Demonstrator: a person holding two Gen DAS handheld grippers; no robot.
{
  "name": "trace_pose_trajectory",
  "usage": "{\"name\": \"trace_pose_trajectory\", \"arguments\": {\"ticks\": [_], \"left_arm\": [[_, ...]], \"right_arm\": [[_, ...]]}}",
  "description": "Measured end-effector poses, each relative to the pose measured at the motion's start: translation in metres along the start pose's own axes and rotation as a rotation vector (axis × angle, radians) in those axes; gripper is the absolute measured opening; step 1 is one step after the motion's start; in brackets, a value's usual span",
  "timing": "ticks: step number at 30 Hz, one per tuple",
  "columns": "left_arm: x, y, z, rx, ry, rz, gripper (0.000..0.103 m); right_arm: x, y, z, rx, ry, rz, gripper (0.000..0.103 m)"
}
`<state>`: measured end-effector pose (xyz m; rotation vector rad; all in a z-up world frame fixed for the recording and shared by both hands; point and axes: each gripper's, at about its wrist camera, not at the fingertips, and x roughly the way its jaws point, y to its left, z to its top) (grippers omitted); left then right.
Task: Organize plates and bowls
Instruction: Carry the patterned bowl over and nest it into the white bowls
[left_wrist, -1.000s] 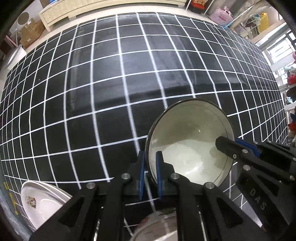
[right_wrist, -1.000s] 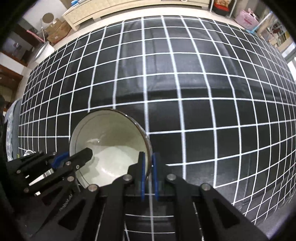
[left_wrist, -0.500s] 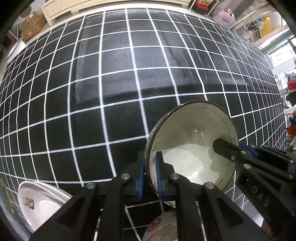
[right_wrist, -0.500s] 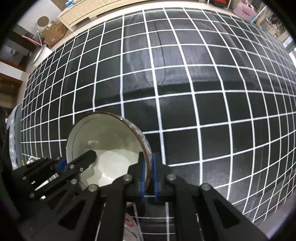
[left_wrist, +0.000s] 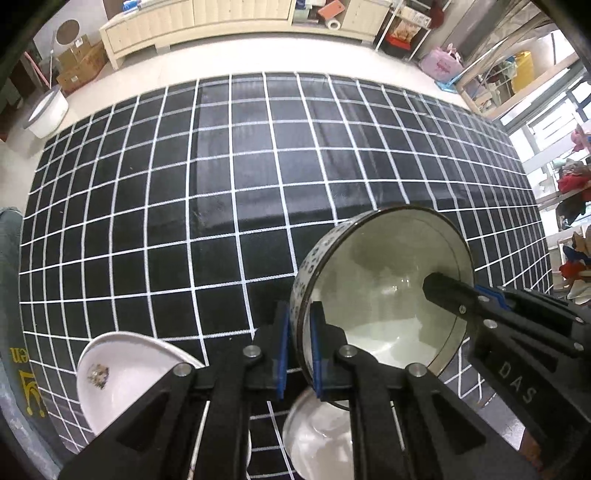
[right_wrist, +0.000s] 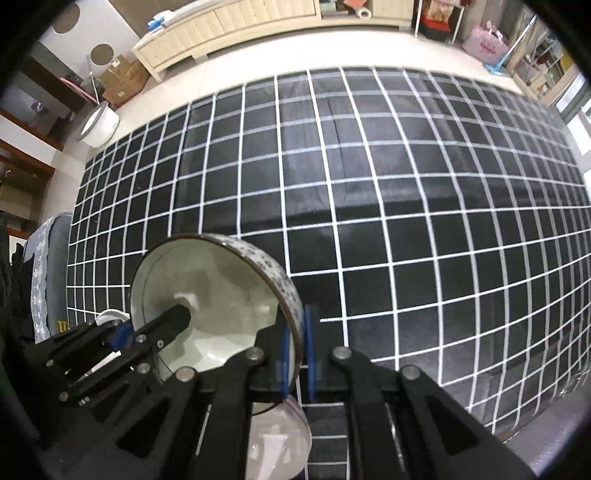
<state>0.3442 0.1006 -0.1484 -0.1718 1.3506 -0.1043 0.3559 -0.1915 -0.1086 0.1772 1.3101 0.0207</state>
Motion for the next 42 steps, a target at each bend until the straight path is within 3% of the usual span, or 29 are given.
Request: {"name": "trace_pose_trajectory", "arguments": {"ticks": [9, 22, 42], "left_arm": [[-0.038, -0.012, -0.037, 0.0, -0.027, 0.005, 0.009], [-0.035, -0.036, -0.078, -0.008, 0.005, 0.007, 0.009], [-0.003, -0.068, -0.099, 0.024, 0.036, 0.069, 0.009]], "right_arm": [[-0.027, 0.001, -0.025, 0.006, 0.0, -0.008, 0.011], [-0.017, -0.009, -0.056, -0.022, 0.033, -0.033, 0.011], [0.023, -0.006, -0.087, -0.02, 0.139, -0.026, 0.011]]}}
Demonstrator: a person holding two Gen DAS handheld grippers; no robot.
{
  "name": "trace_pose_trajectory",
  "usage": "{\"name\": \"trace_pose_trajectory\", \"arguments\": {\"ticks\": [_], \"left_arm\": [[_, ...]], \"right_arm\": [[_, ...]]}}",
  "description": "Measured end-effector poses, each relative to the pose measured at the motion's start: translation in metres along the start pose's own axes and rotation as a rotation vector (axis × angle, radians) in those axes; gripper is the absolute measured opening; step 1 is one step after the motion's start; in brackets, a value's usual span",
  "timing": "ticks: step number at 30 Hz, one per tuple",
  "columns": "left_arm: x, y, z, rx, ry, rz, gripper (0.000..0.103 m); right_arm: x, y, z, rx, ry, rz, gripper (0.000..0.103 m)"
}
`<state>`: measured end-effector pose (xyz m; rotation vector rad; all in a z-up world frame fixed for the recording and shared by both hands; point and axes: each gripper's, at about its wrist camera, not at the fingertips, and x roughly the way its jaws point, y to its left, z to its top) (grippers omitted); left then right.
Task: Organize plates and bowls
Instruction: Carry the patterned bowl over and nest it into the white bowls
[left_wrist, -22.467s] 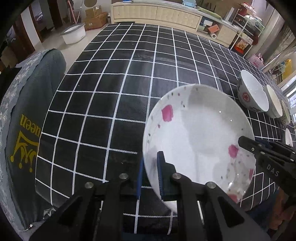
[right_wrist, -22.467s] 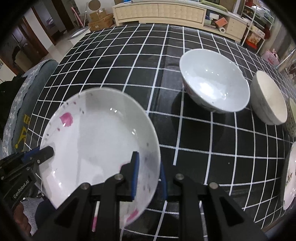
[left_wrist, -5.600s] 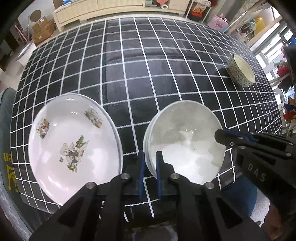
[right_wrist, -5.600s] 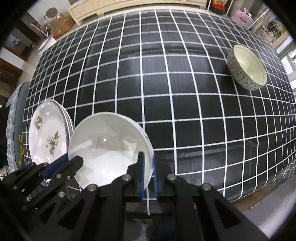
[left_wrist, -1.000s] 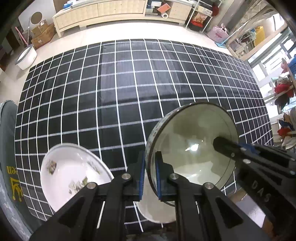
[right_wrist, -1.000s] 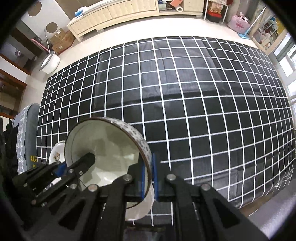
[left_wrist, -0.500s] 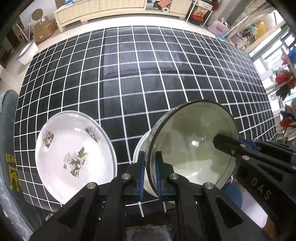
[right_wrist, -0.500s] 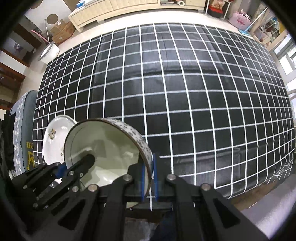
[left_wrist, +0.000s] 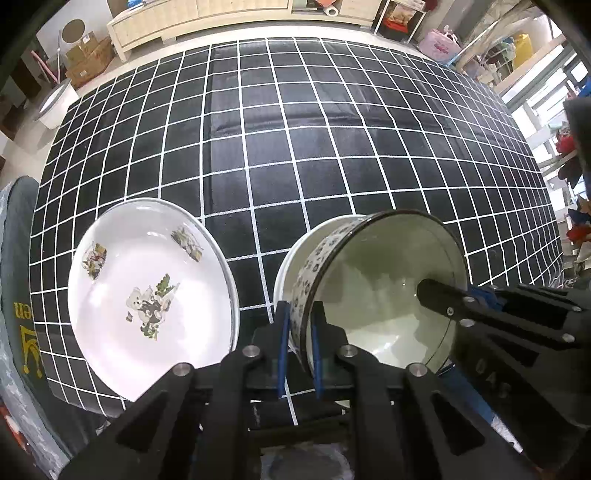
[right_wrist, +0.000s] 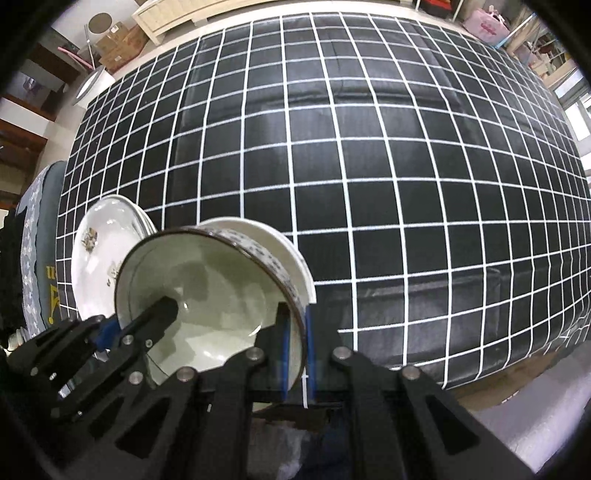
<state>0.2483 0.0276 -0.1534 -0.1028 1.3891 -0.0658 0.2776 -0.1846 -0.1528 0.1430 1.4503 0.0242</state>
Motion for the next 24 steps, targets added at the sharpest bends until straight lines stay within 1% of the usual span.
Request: {"name": "trace_pose_trajectory", "arguments": {"ticks": [4, 9, 13, 15, 21, 24], "left_arm": [[0.007, -0.009, 0.0, 0.016, -0.011, 0.013, 0.01], [0.009, -0.01, 0.0, 0.03, -0.023, 0.022, 0.01], [0.014, -0.013, -0.002, 0.051, -0.034, 0.029, 0.011], [0.015, -0.014, -0.002, 0.064, -0.042, 0.029, 0.011], [0.019, -0.01, 0.003, 0.039, -0.032, 0.0, 0.011], [0.019, -0.008, 0.003, 0.027, -0.03, -0.013, 0.011]], "right_arm": [[0.003, -0.001, -0.001, -0.001, 0.004, 0.002, 0.011], [0.004, 0.002, 0.001, -0.013, 0.008, -0.014, 0.011], [0.003, 0.004, 0.003, -0.029, -0.007, -0.018, 0.011], [0.003, 0.006, 0.002, -0.038, -0.012, -0.036, 0.011], [0.003, 0.003, 0.004, -0.045, -0.02, -0.024, 0.011], [0.003, 0.0, 0.005, -0.042, -0.012, 0.001, 0.011]]}}
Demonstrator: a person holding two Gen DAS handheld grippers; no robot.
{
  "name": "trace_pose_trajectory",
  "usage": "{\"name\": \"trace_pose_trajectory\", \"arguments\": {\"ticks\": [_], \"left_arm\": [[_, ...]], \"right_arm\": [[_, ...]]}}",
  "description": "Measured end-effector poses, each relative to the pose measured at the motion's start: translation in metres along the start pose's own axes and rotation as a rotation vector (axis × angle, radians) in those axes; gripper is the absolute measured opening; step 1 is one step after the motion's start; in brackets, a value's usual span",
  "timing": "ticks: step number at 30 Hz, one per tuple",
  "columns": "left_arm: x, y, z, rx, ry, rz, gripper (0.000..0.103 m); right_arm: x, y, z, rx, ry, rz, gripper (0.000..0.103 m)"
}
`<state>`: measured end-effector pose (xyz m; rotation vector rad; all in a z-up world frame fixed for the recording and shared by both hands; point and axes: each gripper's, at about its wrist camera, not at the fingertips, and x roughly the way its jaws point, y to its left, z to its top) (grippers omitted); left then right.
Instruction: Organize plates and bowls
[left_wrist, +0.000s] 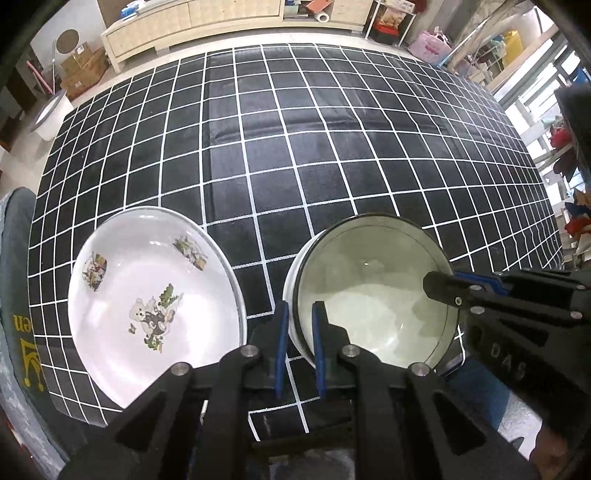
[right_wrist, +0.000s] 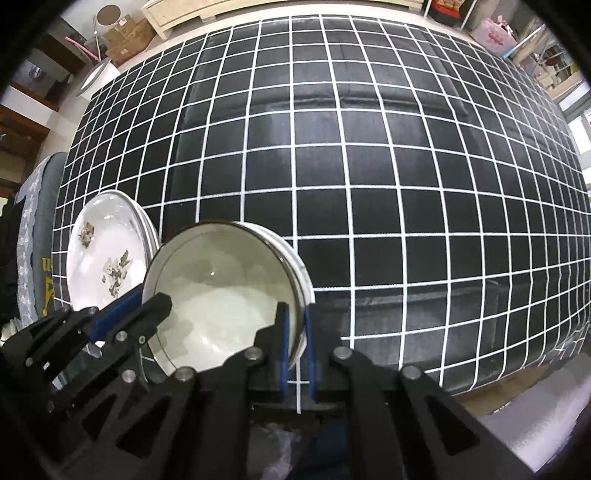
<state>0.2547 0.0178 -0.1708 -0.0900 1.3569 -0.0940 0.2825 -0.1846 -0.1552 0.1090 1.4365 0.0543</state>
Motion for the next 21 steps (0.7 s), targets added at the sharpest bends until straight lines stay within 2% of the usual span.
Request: {"name": "trace_pose_trajectory", "arguments": {"ticks": [2, 4, 6, 9, 11, 13, 17, 21], "left_arm": [[-0.001, 0.002, 0.0, -0.008, -0.002, -0.01, 0.013], [-0.003, 0.007, 0.0, -0.023, -0.005, -0.028, 0.023], [-0.007, 0.011, 0.0, -0.038, -0.018, -0.041, 0.027], [-0.014, 0.017, -0.003, -0.057, -0.043, -0.053, 0.034], [-0.018, 0.02, -0.006, -0.063, -0.055, -0.073, 0.037], [-0.019, 0.023, -0.009, -0.076, -0.062, -0.086, 0.046], [-0.017, 0.028, -0.018, -0.107, -0.057, -0.165, 0.048], [-0.01, 0.031, -0.023, -0.117, -0.053, -0.208, 0.051]], "right_arm": [[0.001, -0.005, 0.0, 0.016, 0.005, 0.025, 0.014], [0.002, -0.008, -0.001, 0.024, 0.013, 0.041, 0.024], [0.002, -0.01, -0.003, 0.023, 0.007, 0.051, 0.043], [-0.006, -0.012, -0.01, 0.03, -0.032, 0.056, 0.058], [-0.014, -0.015, -0.014, 0.041, -0.061, 0.068, 0.063], [-0.022, -0.018, -0.019, 0.064, -0.096, 0.096, 0.066], [-0.028, -0.027, -0.027, 0.151, -0.141, 0.146, 0.074], [-0.025, -0.03, -0.032, 0.227, -0.149, 0.195, 0.074]]}}
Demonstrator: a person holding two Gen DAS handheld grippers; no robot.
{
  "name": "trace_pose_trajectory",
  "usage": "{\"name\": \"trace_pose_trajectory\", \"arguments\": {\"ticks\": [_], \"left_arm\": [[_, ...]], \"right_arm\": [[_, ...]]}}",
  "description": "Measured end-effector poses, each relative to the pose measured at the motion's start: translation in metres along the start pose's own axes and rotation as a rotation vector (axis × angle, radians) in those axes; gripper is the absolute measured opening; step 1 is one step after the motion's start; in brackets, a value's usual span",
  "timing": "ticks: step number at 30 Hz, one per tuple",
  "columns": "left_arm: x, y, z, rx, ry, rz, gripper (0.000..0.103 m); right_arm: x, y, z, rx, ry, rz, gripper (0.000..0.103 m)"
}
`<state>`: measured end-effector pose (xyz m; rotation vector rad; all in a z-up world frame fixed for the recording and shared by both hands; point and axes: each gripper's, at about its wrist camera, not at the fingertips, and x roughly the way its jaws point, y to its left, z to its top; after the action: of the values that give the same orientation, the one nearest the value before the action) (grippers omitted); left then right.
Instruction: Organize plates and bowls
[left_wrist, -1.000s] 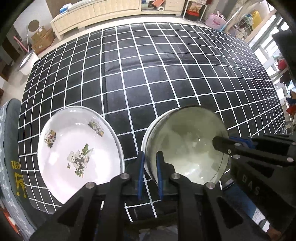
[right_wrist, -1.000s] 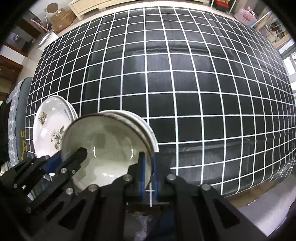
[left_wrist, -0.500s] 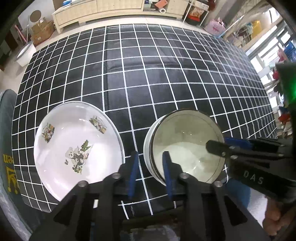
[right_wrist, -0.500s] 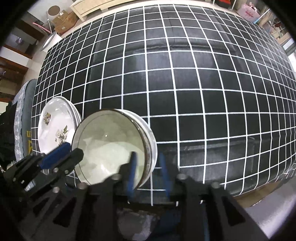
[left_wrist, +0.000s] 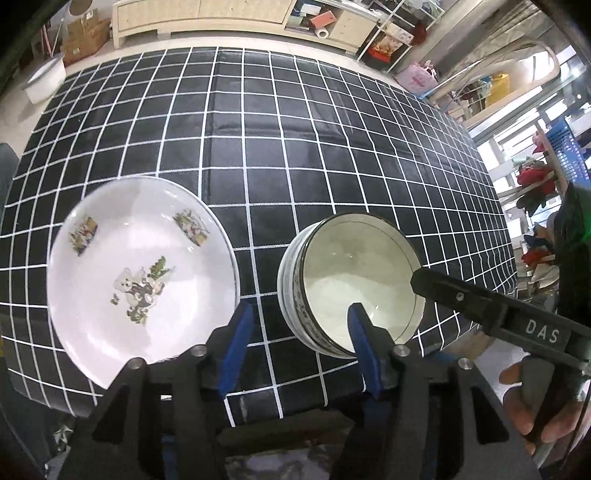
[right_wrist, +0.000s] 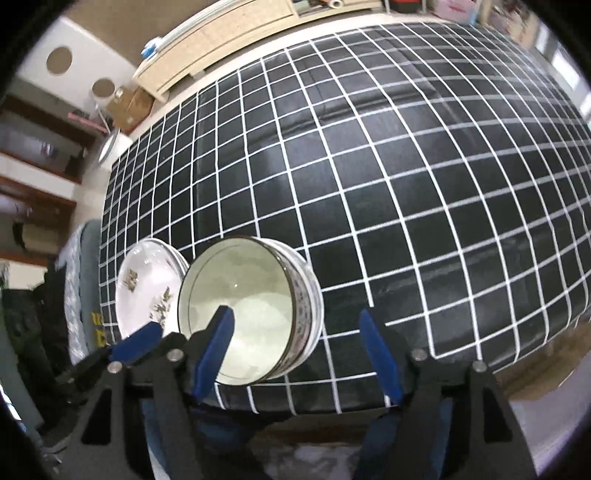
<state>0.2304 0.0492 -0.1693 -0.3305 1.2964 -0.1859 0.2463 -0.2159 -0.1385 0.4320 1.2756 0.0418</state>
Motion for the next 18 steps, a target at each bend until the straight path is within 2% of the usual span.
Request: {"name": "trace_pose_trajectory", "arguments": {"ticks": [3, 7, 15, 18], "left_arm": [[0.008, 0.004, 0.001, -0.008, 0.014, -0.041, 0.051], [0.017, 0.003, 0.002, 0.046, -0.011, -0.053, 0.061], [0.054, 0.0, 0.011, 0.071, 0.063, -0.085, 0.06], [0.065, 0.0, 0.015, 0.074, 0.08, -0.087, 0.061]], "right_arm": [[0.003, 0.001, -0.004, 0.013, -0.002, 0.012, 0.074], [0.013, -0.005, -0.007, 0.05, 0.0, 0.05, 0.074], [0.046, -0.012, 0.001, 0.102, 0.062, 0.083, 0.074], [0.049, -0.013, 0.005, 0.103, 0.055, 0.072, 0.074]]}}
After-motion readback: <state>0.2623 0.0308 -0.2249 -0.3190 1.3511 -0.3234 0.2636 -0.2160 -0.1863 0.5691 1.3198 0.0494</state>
